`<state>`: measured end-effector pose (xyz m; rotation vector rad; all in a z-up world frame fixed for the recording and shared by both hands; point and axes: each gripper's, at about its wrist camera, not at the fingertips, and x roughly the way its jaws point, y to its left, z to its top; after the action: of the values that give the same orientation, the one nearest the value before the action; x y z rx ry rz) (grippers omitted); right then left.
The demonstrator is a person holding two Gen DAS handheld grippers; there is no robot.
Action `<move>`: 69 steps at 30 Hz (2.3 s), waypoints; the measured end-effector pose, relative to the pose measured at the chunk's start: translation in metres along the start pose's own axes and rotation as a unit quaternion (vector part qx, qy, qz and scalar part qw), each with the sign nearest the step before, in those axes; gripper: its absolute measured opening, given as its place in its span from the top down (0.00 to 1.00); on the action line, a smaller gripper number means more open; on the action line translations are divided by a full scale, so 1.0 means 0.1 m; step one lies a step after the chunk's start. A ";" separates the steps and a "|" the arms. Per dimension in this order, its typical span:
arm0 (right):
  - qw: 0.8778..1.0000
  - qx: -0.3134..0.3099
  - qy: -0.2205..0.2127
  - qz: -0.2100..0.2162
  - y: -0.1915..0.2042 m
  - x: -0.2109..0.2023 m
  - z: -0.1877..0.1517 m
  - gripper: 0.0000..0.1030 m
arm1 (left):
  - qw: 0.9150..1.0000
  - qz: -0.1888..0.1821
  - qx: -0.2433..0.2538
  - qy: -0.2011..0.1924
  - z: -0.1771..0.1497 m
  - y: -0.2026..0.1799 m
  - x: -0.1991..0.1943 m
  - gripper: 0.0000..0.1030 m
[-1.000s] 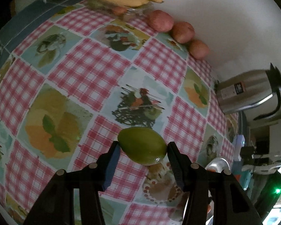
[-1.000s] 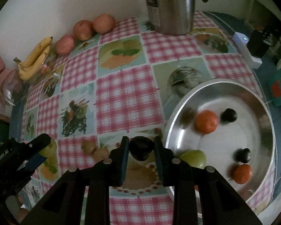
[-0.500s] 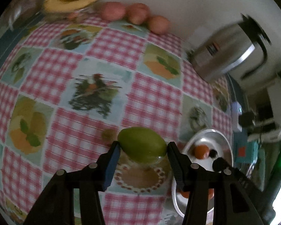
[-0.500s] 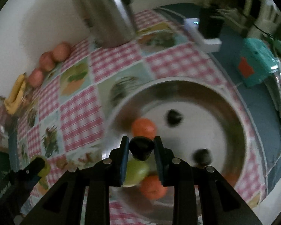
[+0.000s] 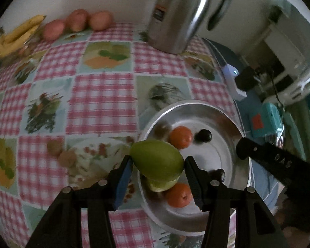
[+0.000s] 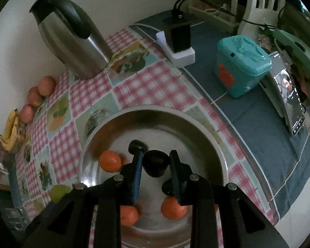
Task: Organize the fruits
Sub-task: 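Carry the dark plum and the green pear over the steel plate, then open the left tool to drop the pear while the right tool releases the plum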
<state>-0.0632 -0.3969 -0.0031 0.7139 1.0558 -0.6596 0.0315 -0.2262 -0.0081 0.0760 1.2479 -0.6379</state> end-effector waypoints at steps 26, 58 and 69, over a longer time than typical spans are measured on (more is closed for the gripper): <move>0.998 -0.029 0.061 -0.008 0.12 0.41 -0.16 0.72 | 0.999 0.011 0.028 -0.014 -0.05 -0.05 0.29 0.46; 0.998 -0.058 0.031 -0.007 0.31 0.11 -0.13 0.72 | 0.994 0.065 -0.090 -0.007 0.12 0.67 -0.14 0.30; 0.996 -0.080 0.030 -0.014 0.47 0.06 -0.22 0.62 | 0.988 0.072 -0.139 -0.004 0.10 1.00 -0.30 0.28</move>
<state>-0.0365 -0.3520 -0.0066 0.5842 1.1622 -0.5732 0.0842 -0.1350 -0.0065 -0.0669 1.2998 -0.3350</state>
